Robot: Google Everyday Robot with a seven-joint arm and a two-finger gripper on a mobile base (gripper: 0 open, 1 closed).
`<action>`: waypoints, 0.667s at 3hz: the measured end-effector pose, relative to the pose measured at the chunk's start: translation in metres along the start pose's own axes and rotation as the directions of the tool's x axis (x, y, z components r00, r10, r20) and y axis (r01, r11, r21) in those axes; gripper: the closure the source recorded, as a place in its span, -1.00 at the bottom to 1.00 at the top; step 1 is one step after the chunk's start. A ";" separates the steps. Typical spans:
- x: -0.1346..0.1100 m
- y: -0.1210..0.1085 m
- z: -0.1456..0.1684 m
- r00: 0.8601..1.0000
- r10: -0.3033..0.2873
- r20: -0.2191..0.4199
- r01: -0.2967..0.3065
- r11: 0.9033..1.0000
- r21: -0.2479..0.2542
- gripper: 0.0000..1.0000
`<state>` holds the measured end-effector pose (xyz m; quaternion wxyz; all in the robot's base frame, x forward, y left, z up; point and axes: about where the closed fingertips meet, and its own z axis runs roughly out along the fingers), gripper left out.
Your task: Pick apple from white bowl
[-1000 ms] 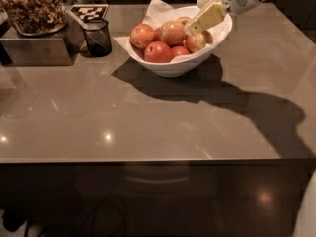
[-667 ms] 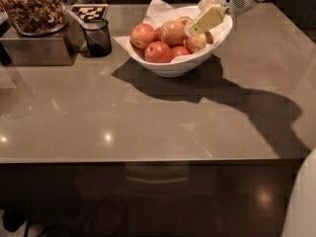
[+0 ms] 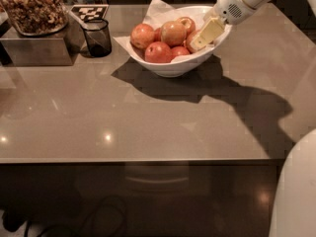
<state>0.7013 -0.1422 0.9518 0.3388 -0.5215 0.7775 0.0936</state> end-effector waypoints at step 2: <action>0.023 0.012 0.032 0.998 0.038 -0.049 -0.041 0.997 -0.064 -0.34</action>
Offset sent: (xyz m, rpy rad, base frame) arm -0.0055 0.0059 -0.0604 -0.0050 0.1410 0.0005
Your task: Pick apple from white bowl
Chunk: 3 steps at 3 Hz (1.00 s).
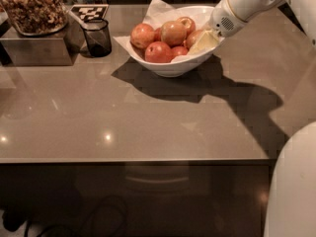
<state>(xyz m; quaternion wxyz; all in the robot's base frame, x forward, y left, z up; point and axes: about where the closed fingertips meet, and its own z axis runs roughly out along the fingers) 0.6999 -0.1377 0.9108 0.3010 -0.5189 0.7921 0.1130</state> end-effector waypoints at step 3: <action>-0.001 0.000 0.001 1.000 0.009 -0.002 -0.009 1.000 -0.006 0.63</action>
Offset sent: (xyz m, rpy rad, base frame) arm 0.0041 0.0028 -0.0226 0.0302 0.0087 -0.0293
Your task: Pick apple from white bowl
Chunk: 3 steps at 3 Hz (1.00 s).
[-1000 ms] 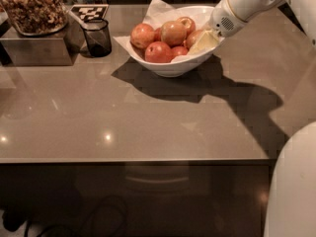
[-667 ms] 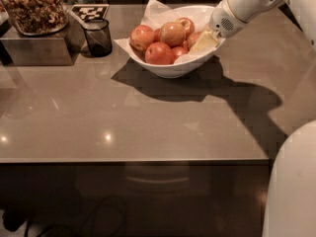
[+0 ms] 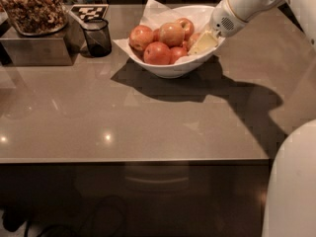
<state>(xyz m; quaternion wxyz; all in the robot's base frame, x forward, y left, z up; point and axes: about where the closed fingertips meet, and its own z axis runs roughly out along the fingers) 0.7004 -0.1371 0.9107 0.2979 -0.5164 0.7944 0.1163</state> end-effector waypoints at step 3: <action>0.000 -0.002 -0.005 0.998 0.002 0.063 -0.003 1.000 0.004 1.00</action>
Offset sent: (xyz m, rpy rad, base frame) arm -0.0204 -0.0008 0.0494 0.3270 -0.0205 0.1207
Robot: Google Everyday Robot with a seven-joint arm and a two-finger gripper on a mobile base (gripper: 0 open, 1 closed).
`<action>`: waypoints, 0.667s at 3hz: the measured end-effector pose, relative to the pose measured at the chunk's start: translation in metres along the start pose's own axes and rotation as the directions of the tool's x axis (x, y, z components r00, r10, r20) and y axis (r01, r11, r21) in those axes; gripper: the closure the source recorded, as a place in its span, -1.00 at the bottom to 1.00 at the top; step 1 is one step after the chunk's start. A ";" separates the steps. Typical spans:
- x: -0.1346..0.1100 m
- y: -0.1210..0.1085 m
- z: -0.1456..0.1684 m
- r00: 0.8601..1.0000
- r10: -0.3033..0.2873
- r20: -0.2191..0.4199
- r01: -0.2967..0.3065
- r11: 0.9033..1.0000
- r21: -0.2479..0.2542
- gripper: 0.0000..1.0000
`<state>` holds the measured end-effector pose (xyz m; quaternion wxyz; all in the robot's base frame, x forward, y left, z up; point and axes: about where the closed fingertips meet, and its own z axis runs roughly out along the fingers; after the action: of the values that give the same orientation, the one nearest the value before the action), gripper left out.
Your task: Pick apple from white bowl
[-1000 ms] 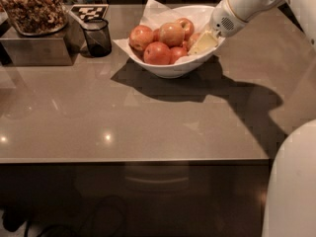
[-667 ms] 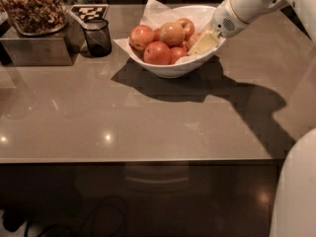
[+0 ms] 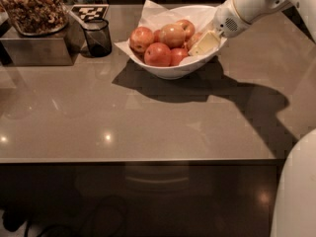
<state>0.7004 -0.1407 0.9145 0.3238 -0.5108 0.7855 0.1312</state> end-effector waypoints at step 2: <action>-0.069 0.046 -0.041 0.983 -0.069 0.171 0.104 0.973 -0.206 1.00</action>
Offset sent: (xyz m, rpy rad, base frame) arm -0.0558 0.0733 0.1449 0.2848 0.0694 0.4210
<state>0.6622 -0.0932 0.9840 0.3353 -0.5641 0.7146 0.2421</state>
